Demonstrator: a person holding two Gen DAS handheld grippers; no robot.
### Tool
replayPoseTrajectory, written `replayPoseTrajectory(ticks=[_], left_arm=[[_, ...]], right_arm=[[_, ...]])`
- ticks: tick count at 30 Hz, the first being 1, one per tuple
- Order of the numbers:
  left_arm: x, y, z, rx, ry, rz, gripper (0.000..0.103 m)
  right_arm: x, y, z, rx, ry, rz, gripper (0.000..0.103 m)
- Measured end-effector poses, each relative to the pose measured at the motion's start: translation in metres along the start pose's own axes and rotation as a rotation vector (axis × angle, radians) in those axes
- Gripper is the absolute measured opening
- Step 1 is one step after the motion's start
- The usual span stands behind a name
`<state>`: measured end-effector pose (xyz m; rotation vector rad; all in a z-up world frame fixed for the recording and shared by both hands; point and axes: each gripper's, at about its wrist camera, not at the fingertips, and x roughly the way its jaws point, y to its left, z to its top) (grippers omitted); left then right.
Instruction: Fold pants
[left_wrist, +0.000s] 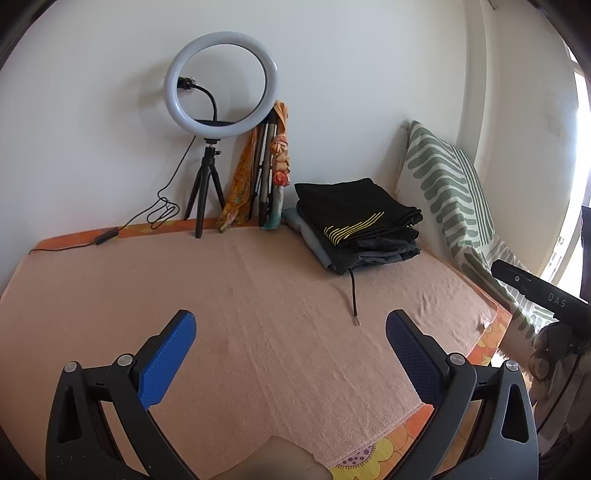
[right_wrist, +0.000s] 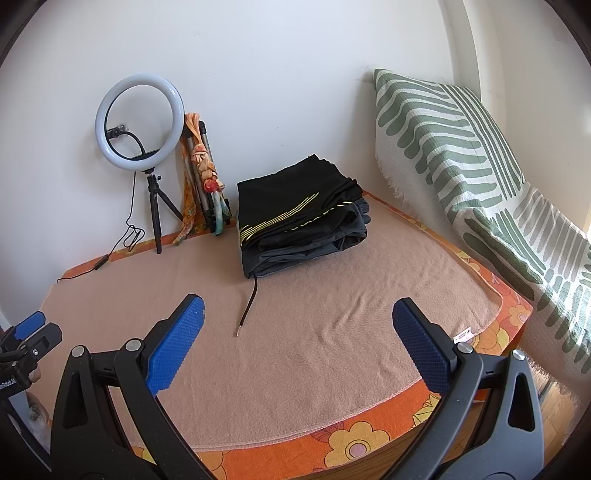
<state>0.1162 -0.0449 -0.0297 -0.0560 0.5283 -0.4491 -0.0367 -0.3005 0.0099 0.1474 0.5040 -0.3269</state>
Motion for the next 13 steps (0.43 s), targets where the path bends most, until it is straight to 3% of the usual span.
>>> replayPoseTrajectory(ticks=[13], left_arm=[[0.0011, -0.0007, 0.0015, 0.008, 0.004, -0.014, 0.102]], right_arm=[[0.0001, -0.0012, -0.0005, 0.005, 0.001, 0.002, 0.103]])
